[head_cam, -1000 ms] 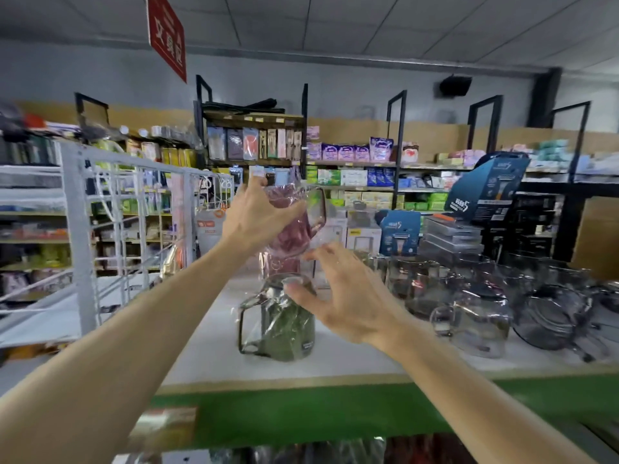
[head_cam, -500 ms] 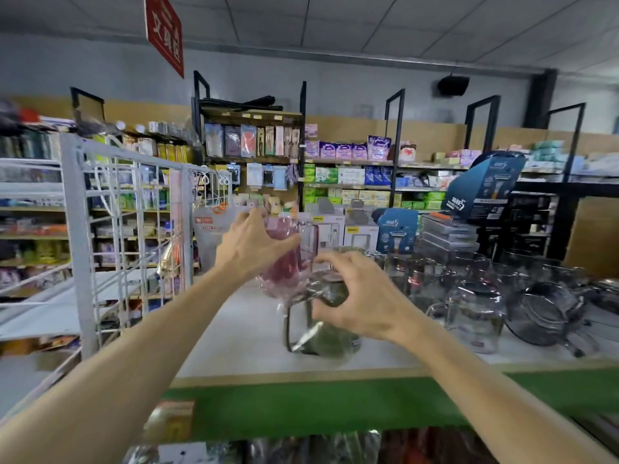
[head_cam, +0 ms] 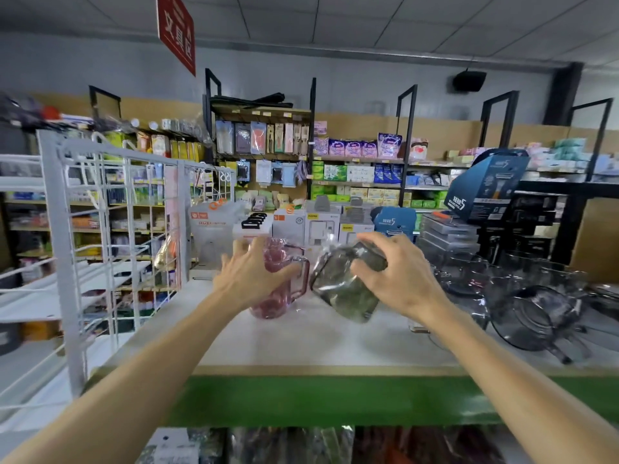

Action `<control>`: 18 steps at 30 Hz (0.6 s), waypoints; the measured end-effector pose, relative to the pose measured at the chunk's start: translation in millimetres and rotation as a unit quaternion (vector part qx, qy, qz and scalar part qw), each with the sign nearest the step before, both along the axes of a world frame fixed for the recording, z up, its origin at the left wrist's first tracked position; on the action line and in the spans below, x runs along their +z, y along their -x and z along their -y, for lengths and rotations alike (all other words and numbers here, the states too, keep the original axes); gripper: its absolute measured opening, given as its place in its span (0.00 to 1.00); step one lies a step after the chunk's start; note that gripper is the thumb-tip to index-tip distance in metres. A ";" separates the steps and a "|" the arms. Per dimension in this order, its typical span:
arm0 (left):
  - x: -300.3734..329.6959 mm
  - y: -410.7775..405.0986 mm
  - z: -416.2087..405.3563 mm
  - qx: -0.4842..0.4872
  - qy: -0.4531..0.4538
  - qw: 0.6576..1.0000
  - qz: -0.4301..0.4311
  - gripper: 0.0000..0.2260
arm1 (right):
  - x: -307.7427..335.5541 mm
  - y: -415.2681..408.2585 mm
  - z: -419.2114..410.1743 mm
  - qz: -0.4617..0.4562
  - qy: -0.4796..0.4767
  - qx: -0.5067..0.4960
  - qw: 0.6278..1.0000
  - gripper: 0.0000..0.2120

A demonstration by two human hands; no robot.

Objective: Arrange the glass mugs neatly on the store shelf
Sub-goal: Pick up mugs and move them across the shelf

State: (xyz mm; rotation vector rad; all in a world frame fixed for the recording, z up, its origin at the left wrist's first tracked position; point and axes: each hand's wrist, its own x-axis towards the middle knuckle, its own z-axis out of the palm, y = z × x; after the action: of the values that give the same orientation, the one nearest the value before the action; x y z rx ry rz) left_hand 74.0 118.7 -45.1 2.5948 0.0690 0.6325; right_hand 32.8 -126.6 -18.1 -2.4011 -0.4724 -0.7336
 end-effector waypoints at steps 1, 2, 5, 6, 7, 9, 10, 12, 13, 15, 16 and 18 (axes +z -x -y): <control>2.9 5.0 5.3 0.005 0.003 0.999 0.048 0.39 | 1.2 -0.3 1.2 -0.007 -0.033 0.008 0.999 0.19; 5.3 11.1 12.0 -0.011 0.030 0.994 0.104 0.36 | 2.2 -1.1 2.6 -0.022 -0.074 0.025 0.997 0.17; 10.3 36.4 37.5 -0.166 0.201 0.951 0.168 0.34 | 5.4 0.2 5.2 -0.082 -0.208 0.071 0.972 0.10; 9.6 44.1 46.9 -0.215 0.250 0.933 0.146 0.35 | 3.5 -0.1 5.8 -0.108 -0.249 0.076 0.959 0.08; 7.6 48.2 54.2 -0.247 0.288 0.918 0.118 0.35 | 2.1 -0.2 4.8 -0.125 -0.285 0.084 0.947 0.09; 3.6 51.8 68.1 -0.273 0.331 0.900 0.076 0.35 | -1.2 -0.8 5.2 -0.155 -0.332 0.097 0.925 0.17; 2.8 52.3 73.5 -0.273 0.349 0.894 0.069 0.35 | -2.2 0.1 6.2 -0.168 -0.343 0.112 0.917 0.20; 5.7 52.9 80.0 -0.254 0.383 0.885 0.075 0.35 | -0.5 5.2 10.3 -0.195 -0.320 0.121 0.919 0.21; 9.1 53.7 80.4 -0.239 0.383 0.888 0.080 0.35 | 0.0 6.6 13.5 -0.200 -0.288 0.114 0.929 0.20; 16.0 55.5 81.3 -0.212 0.339 0.912 0.089 0.32 | 0.2 5.8 24.2 -0.153 -0.196 0.078 0.965 0.20; 19.3 56.5 82.0 -0.203 0.298 0.929 0.089 0.30 | 0.0 5.6 29.4 -0.106 -0.148 0.058 0.982 0.23; 24.6 57.2 85.8 -0.196 0.199 0.957 0.080 0.29 | 0.4 7.0 37.9 -0.026 -0.069 0.046 0.996 0.33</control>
State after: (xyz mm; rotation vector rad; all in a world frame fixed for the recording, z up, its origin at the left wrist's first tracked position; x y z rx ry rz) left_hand 16.8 32.9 -20.6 2.0795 -0.3289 0.6038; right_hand 25.7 -164.4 -17.7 -2.2486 -0.4904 -0.6403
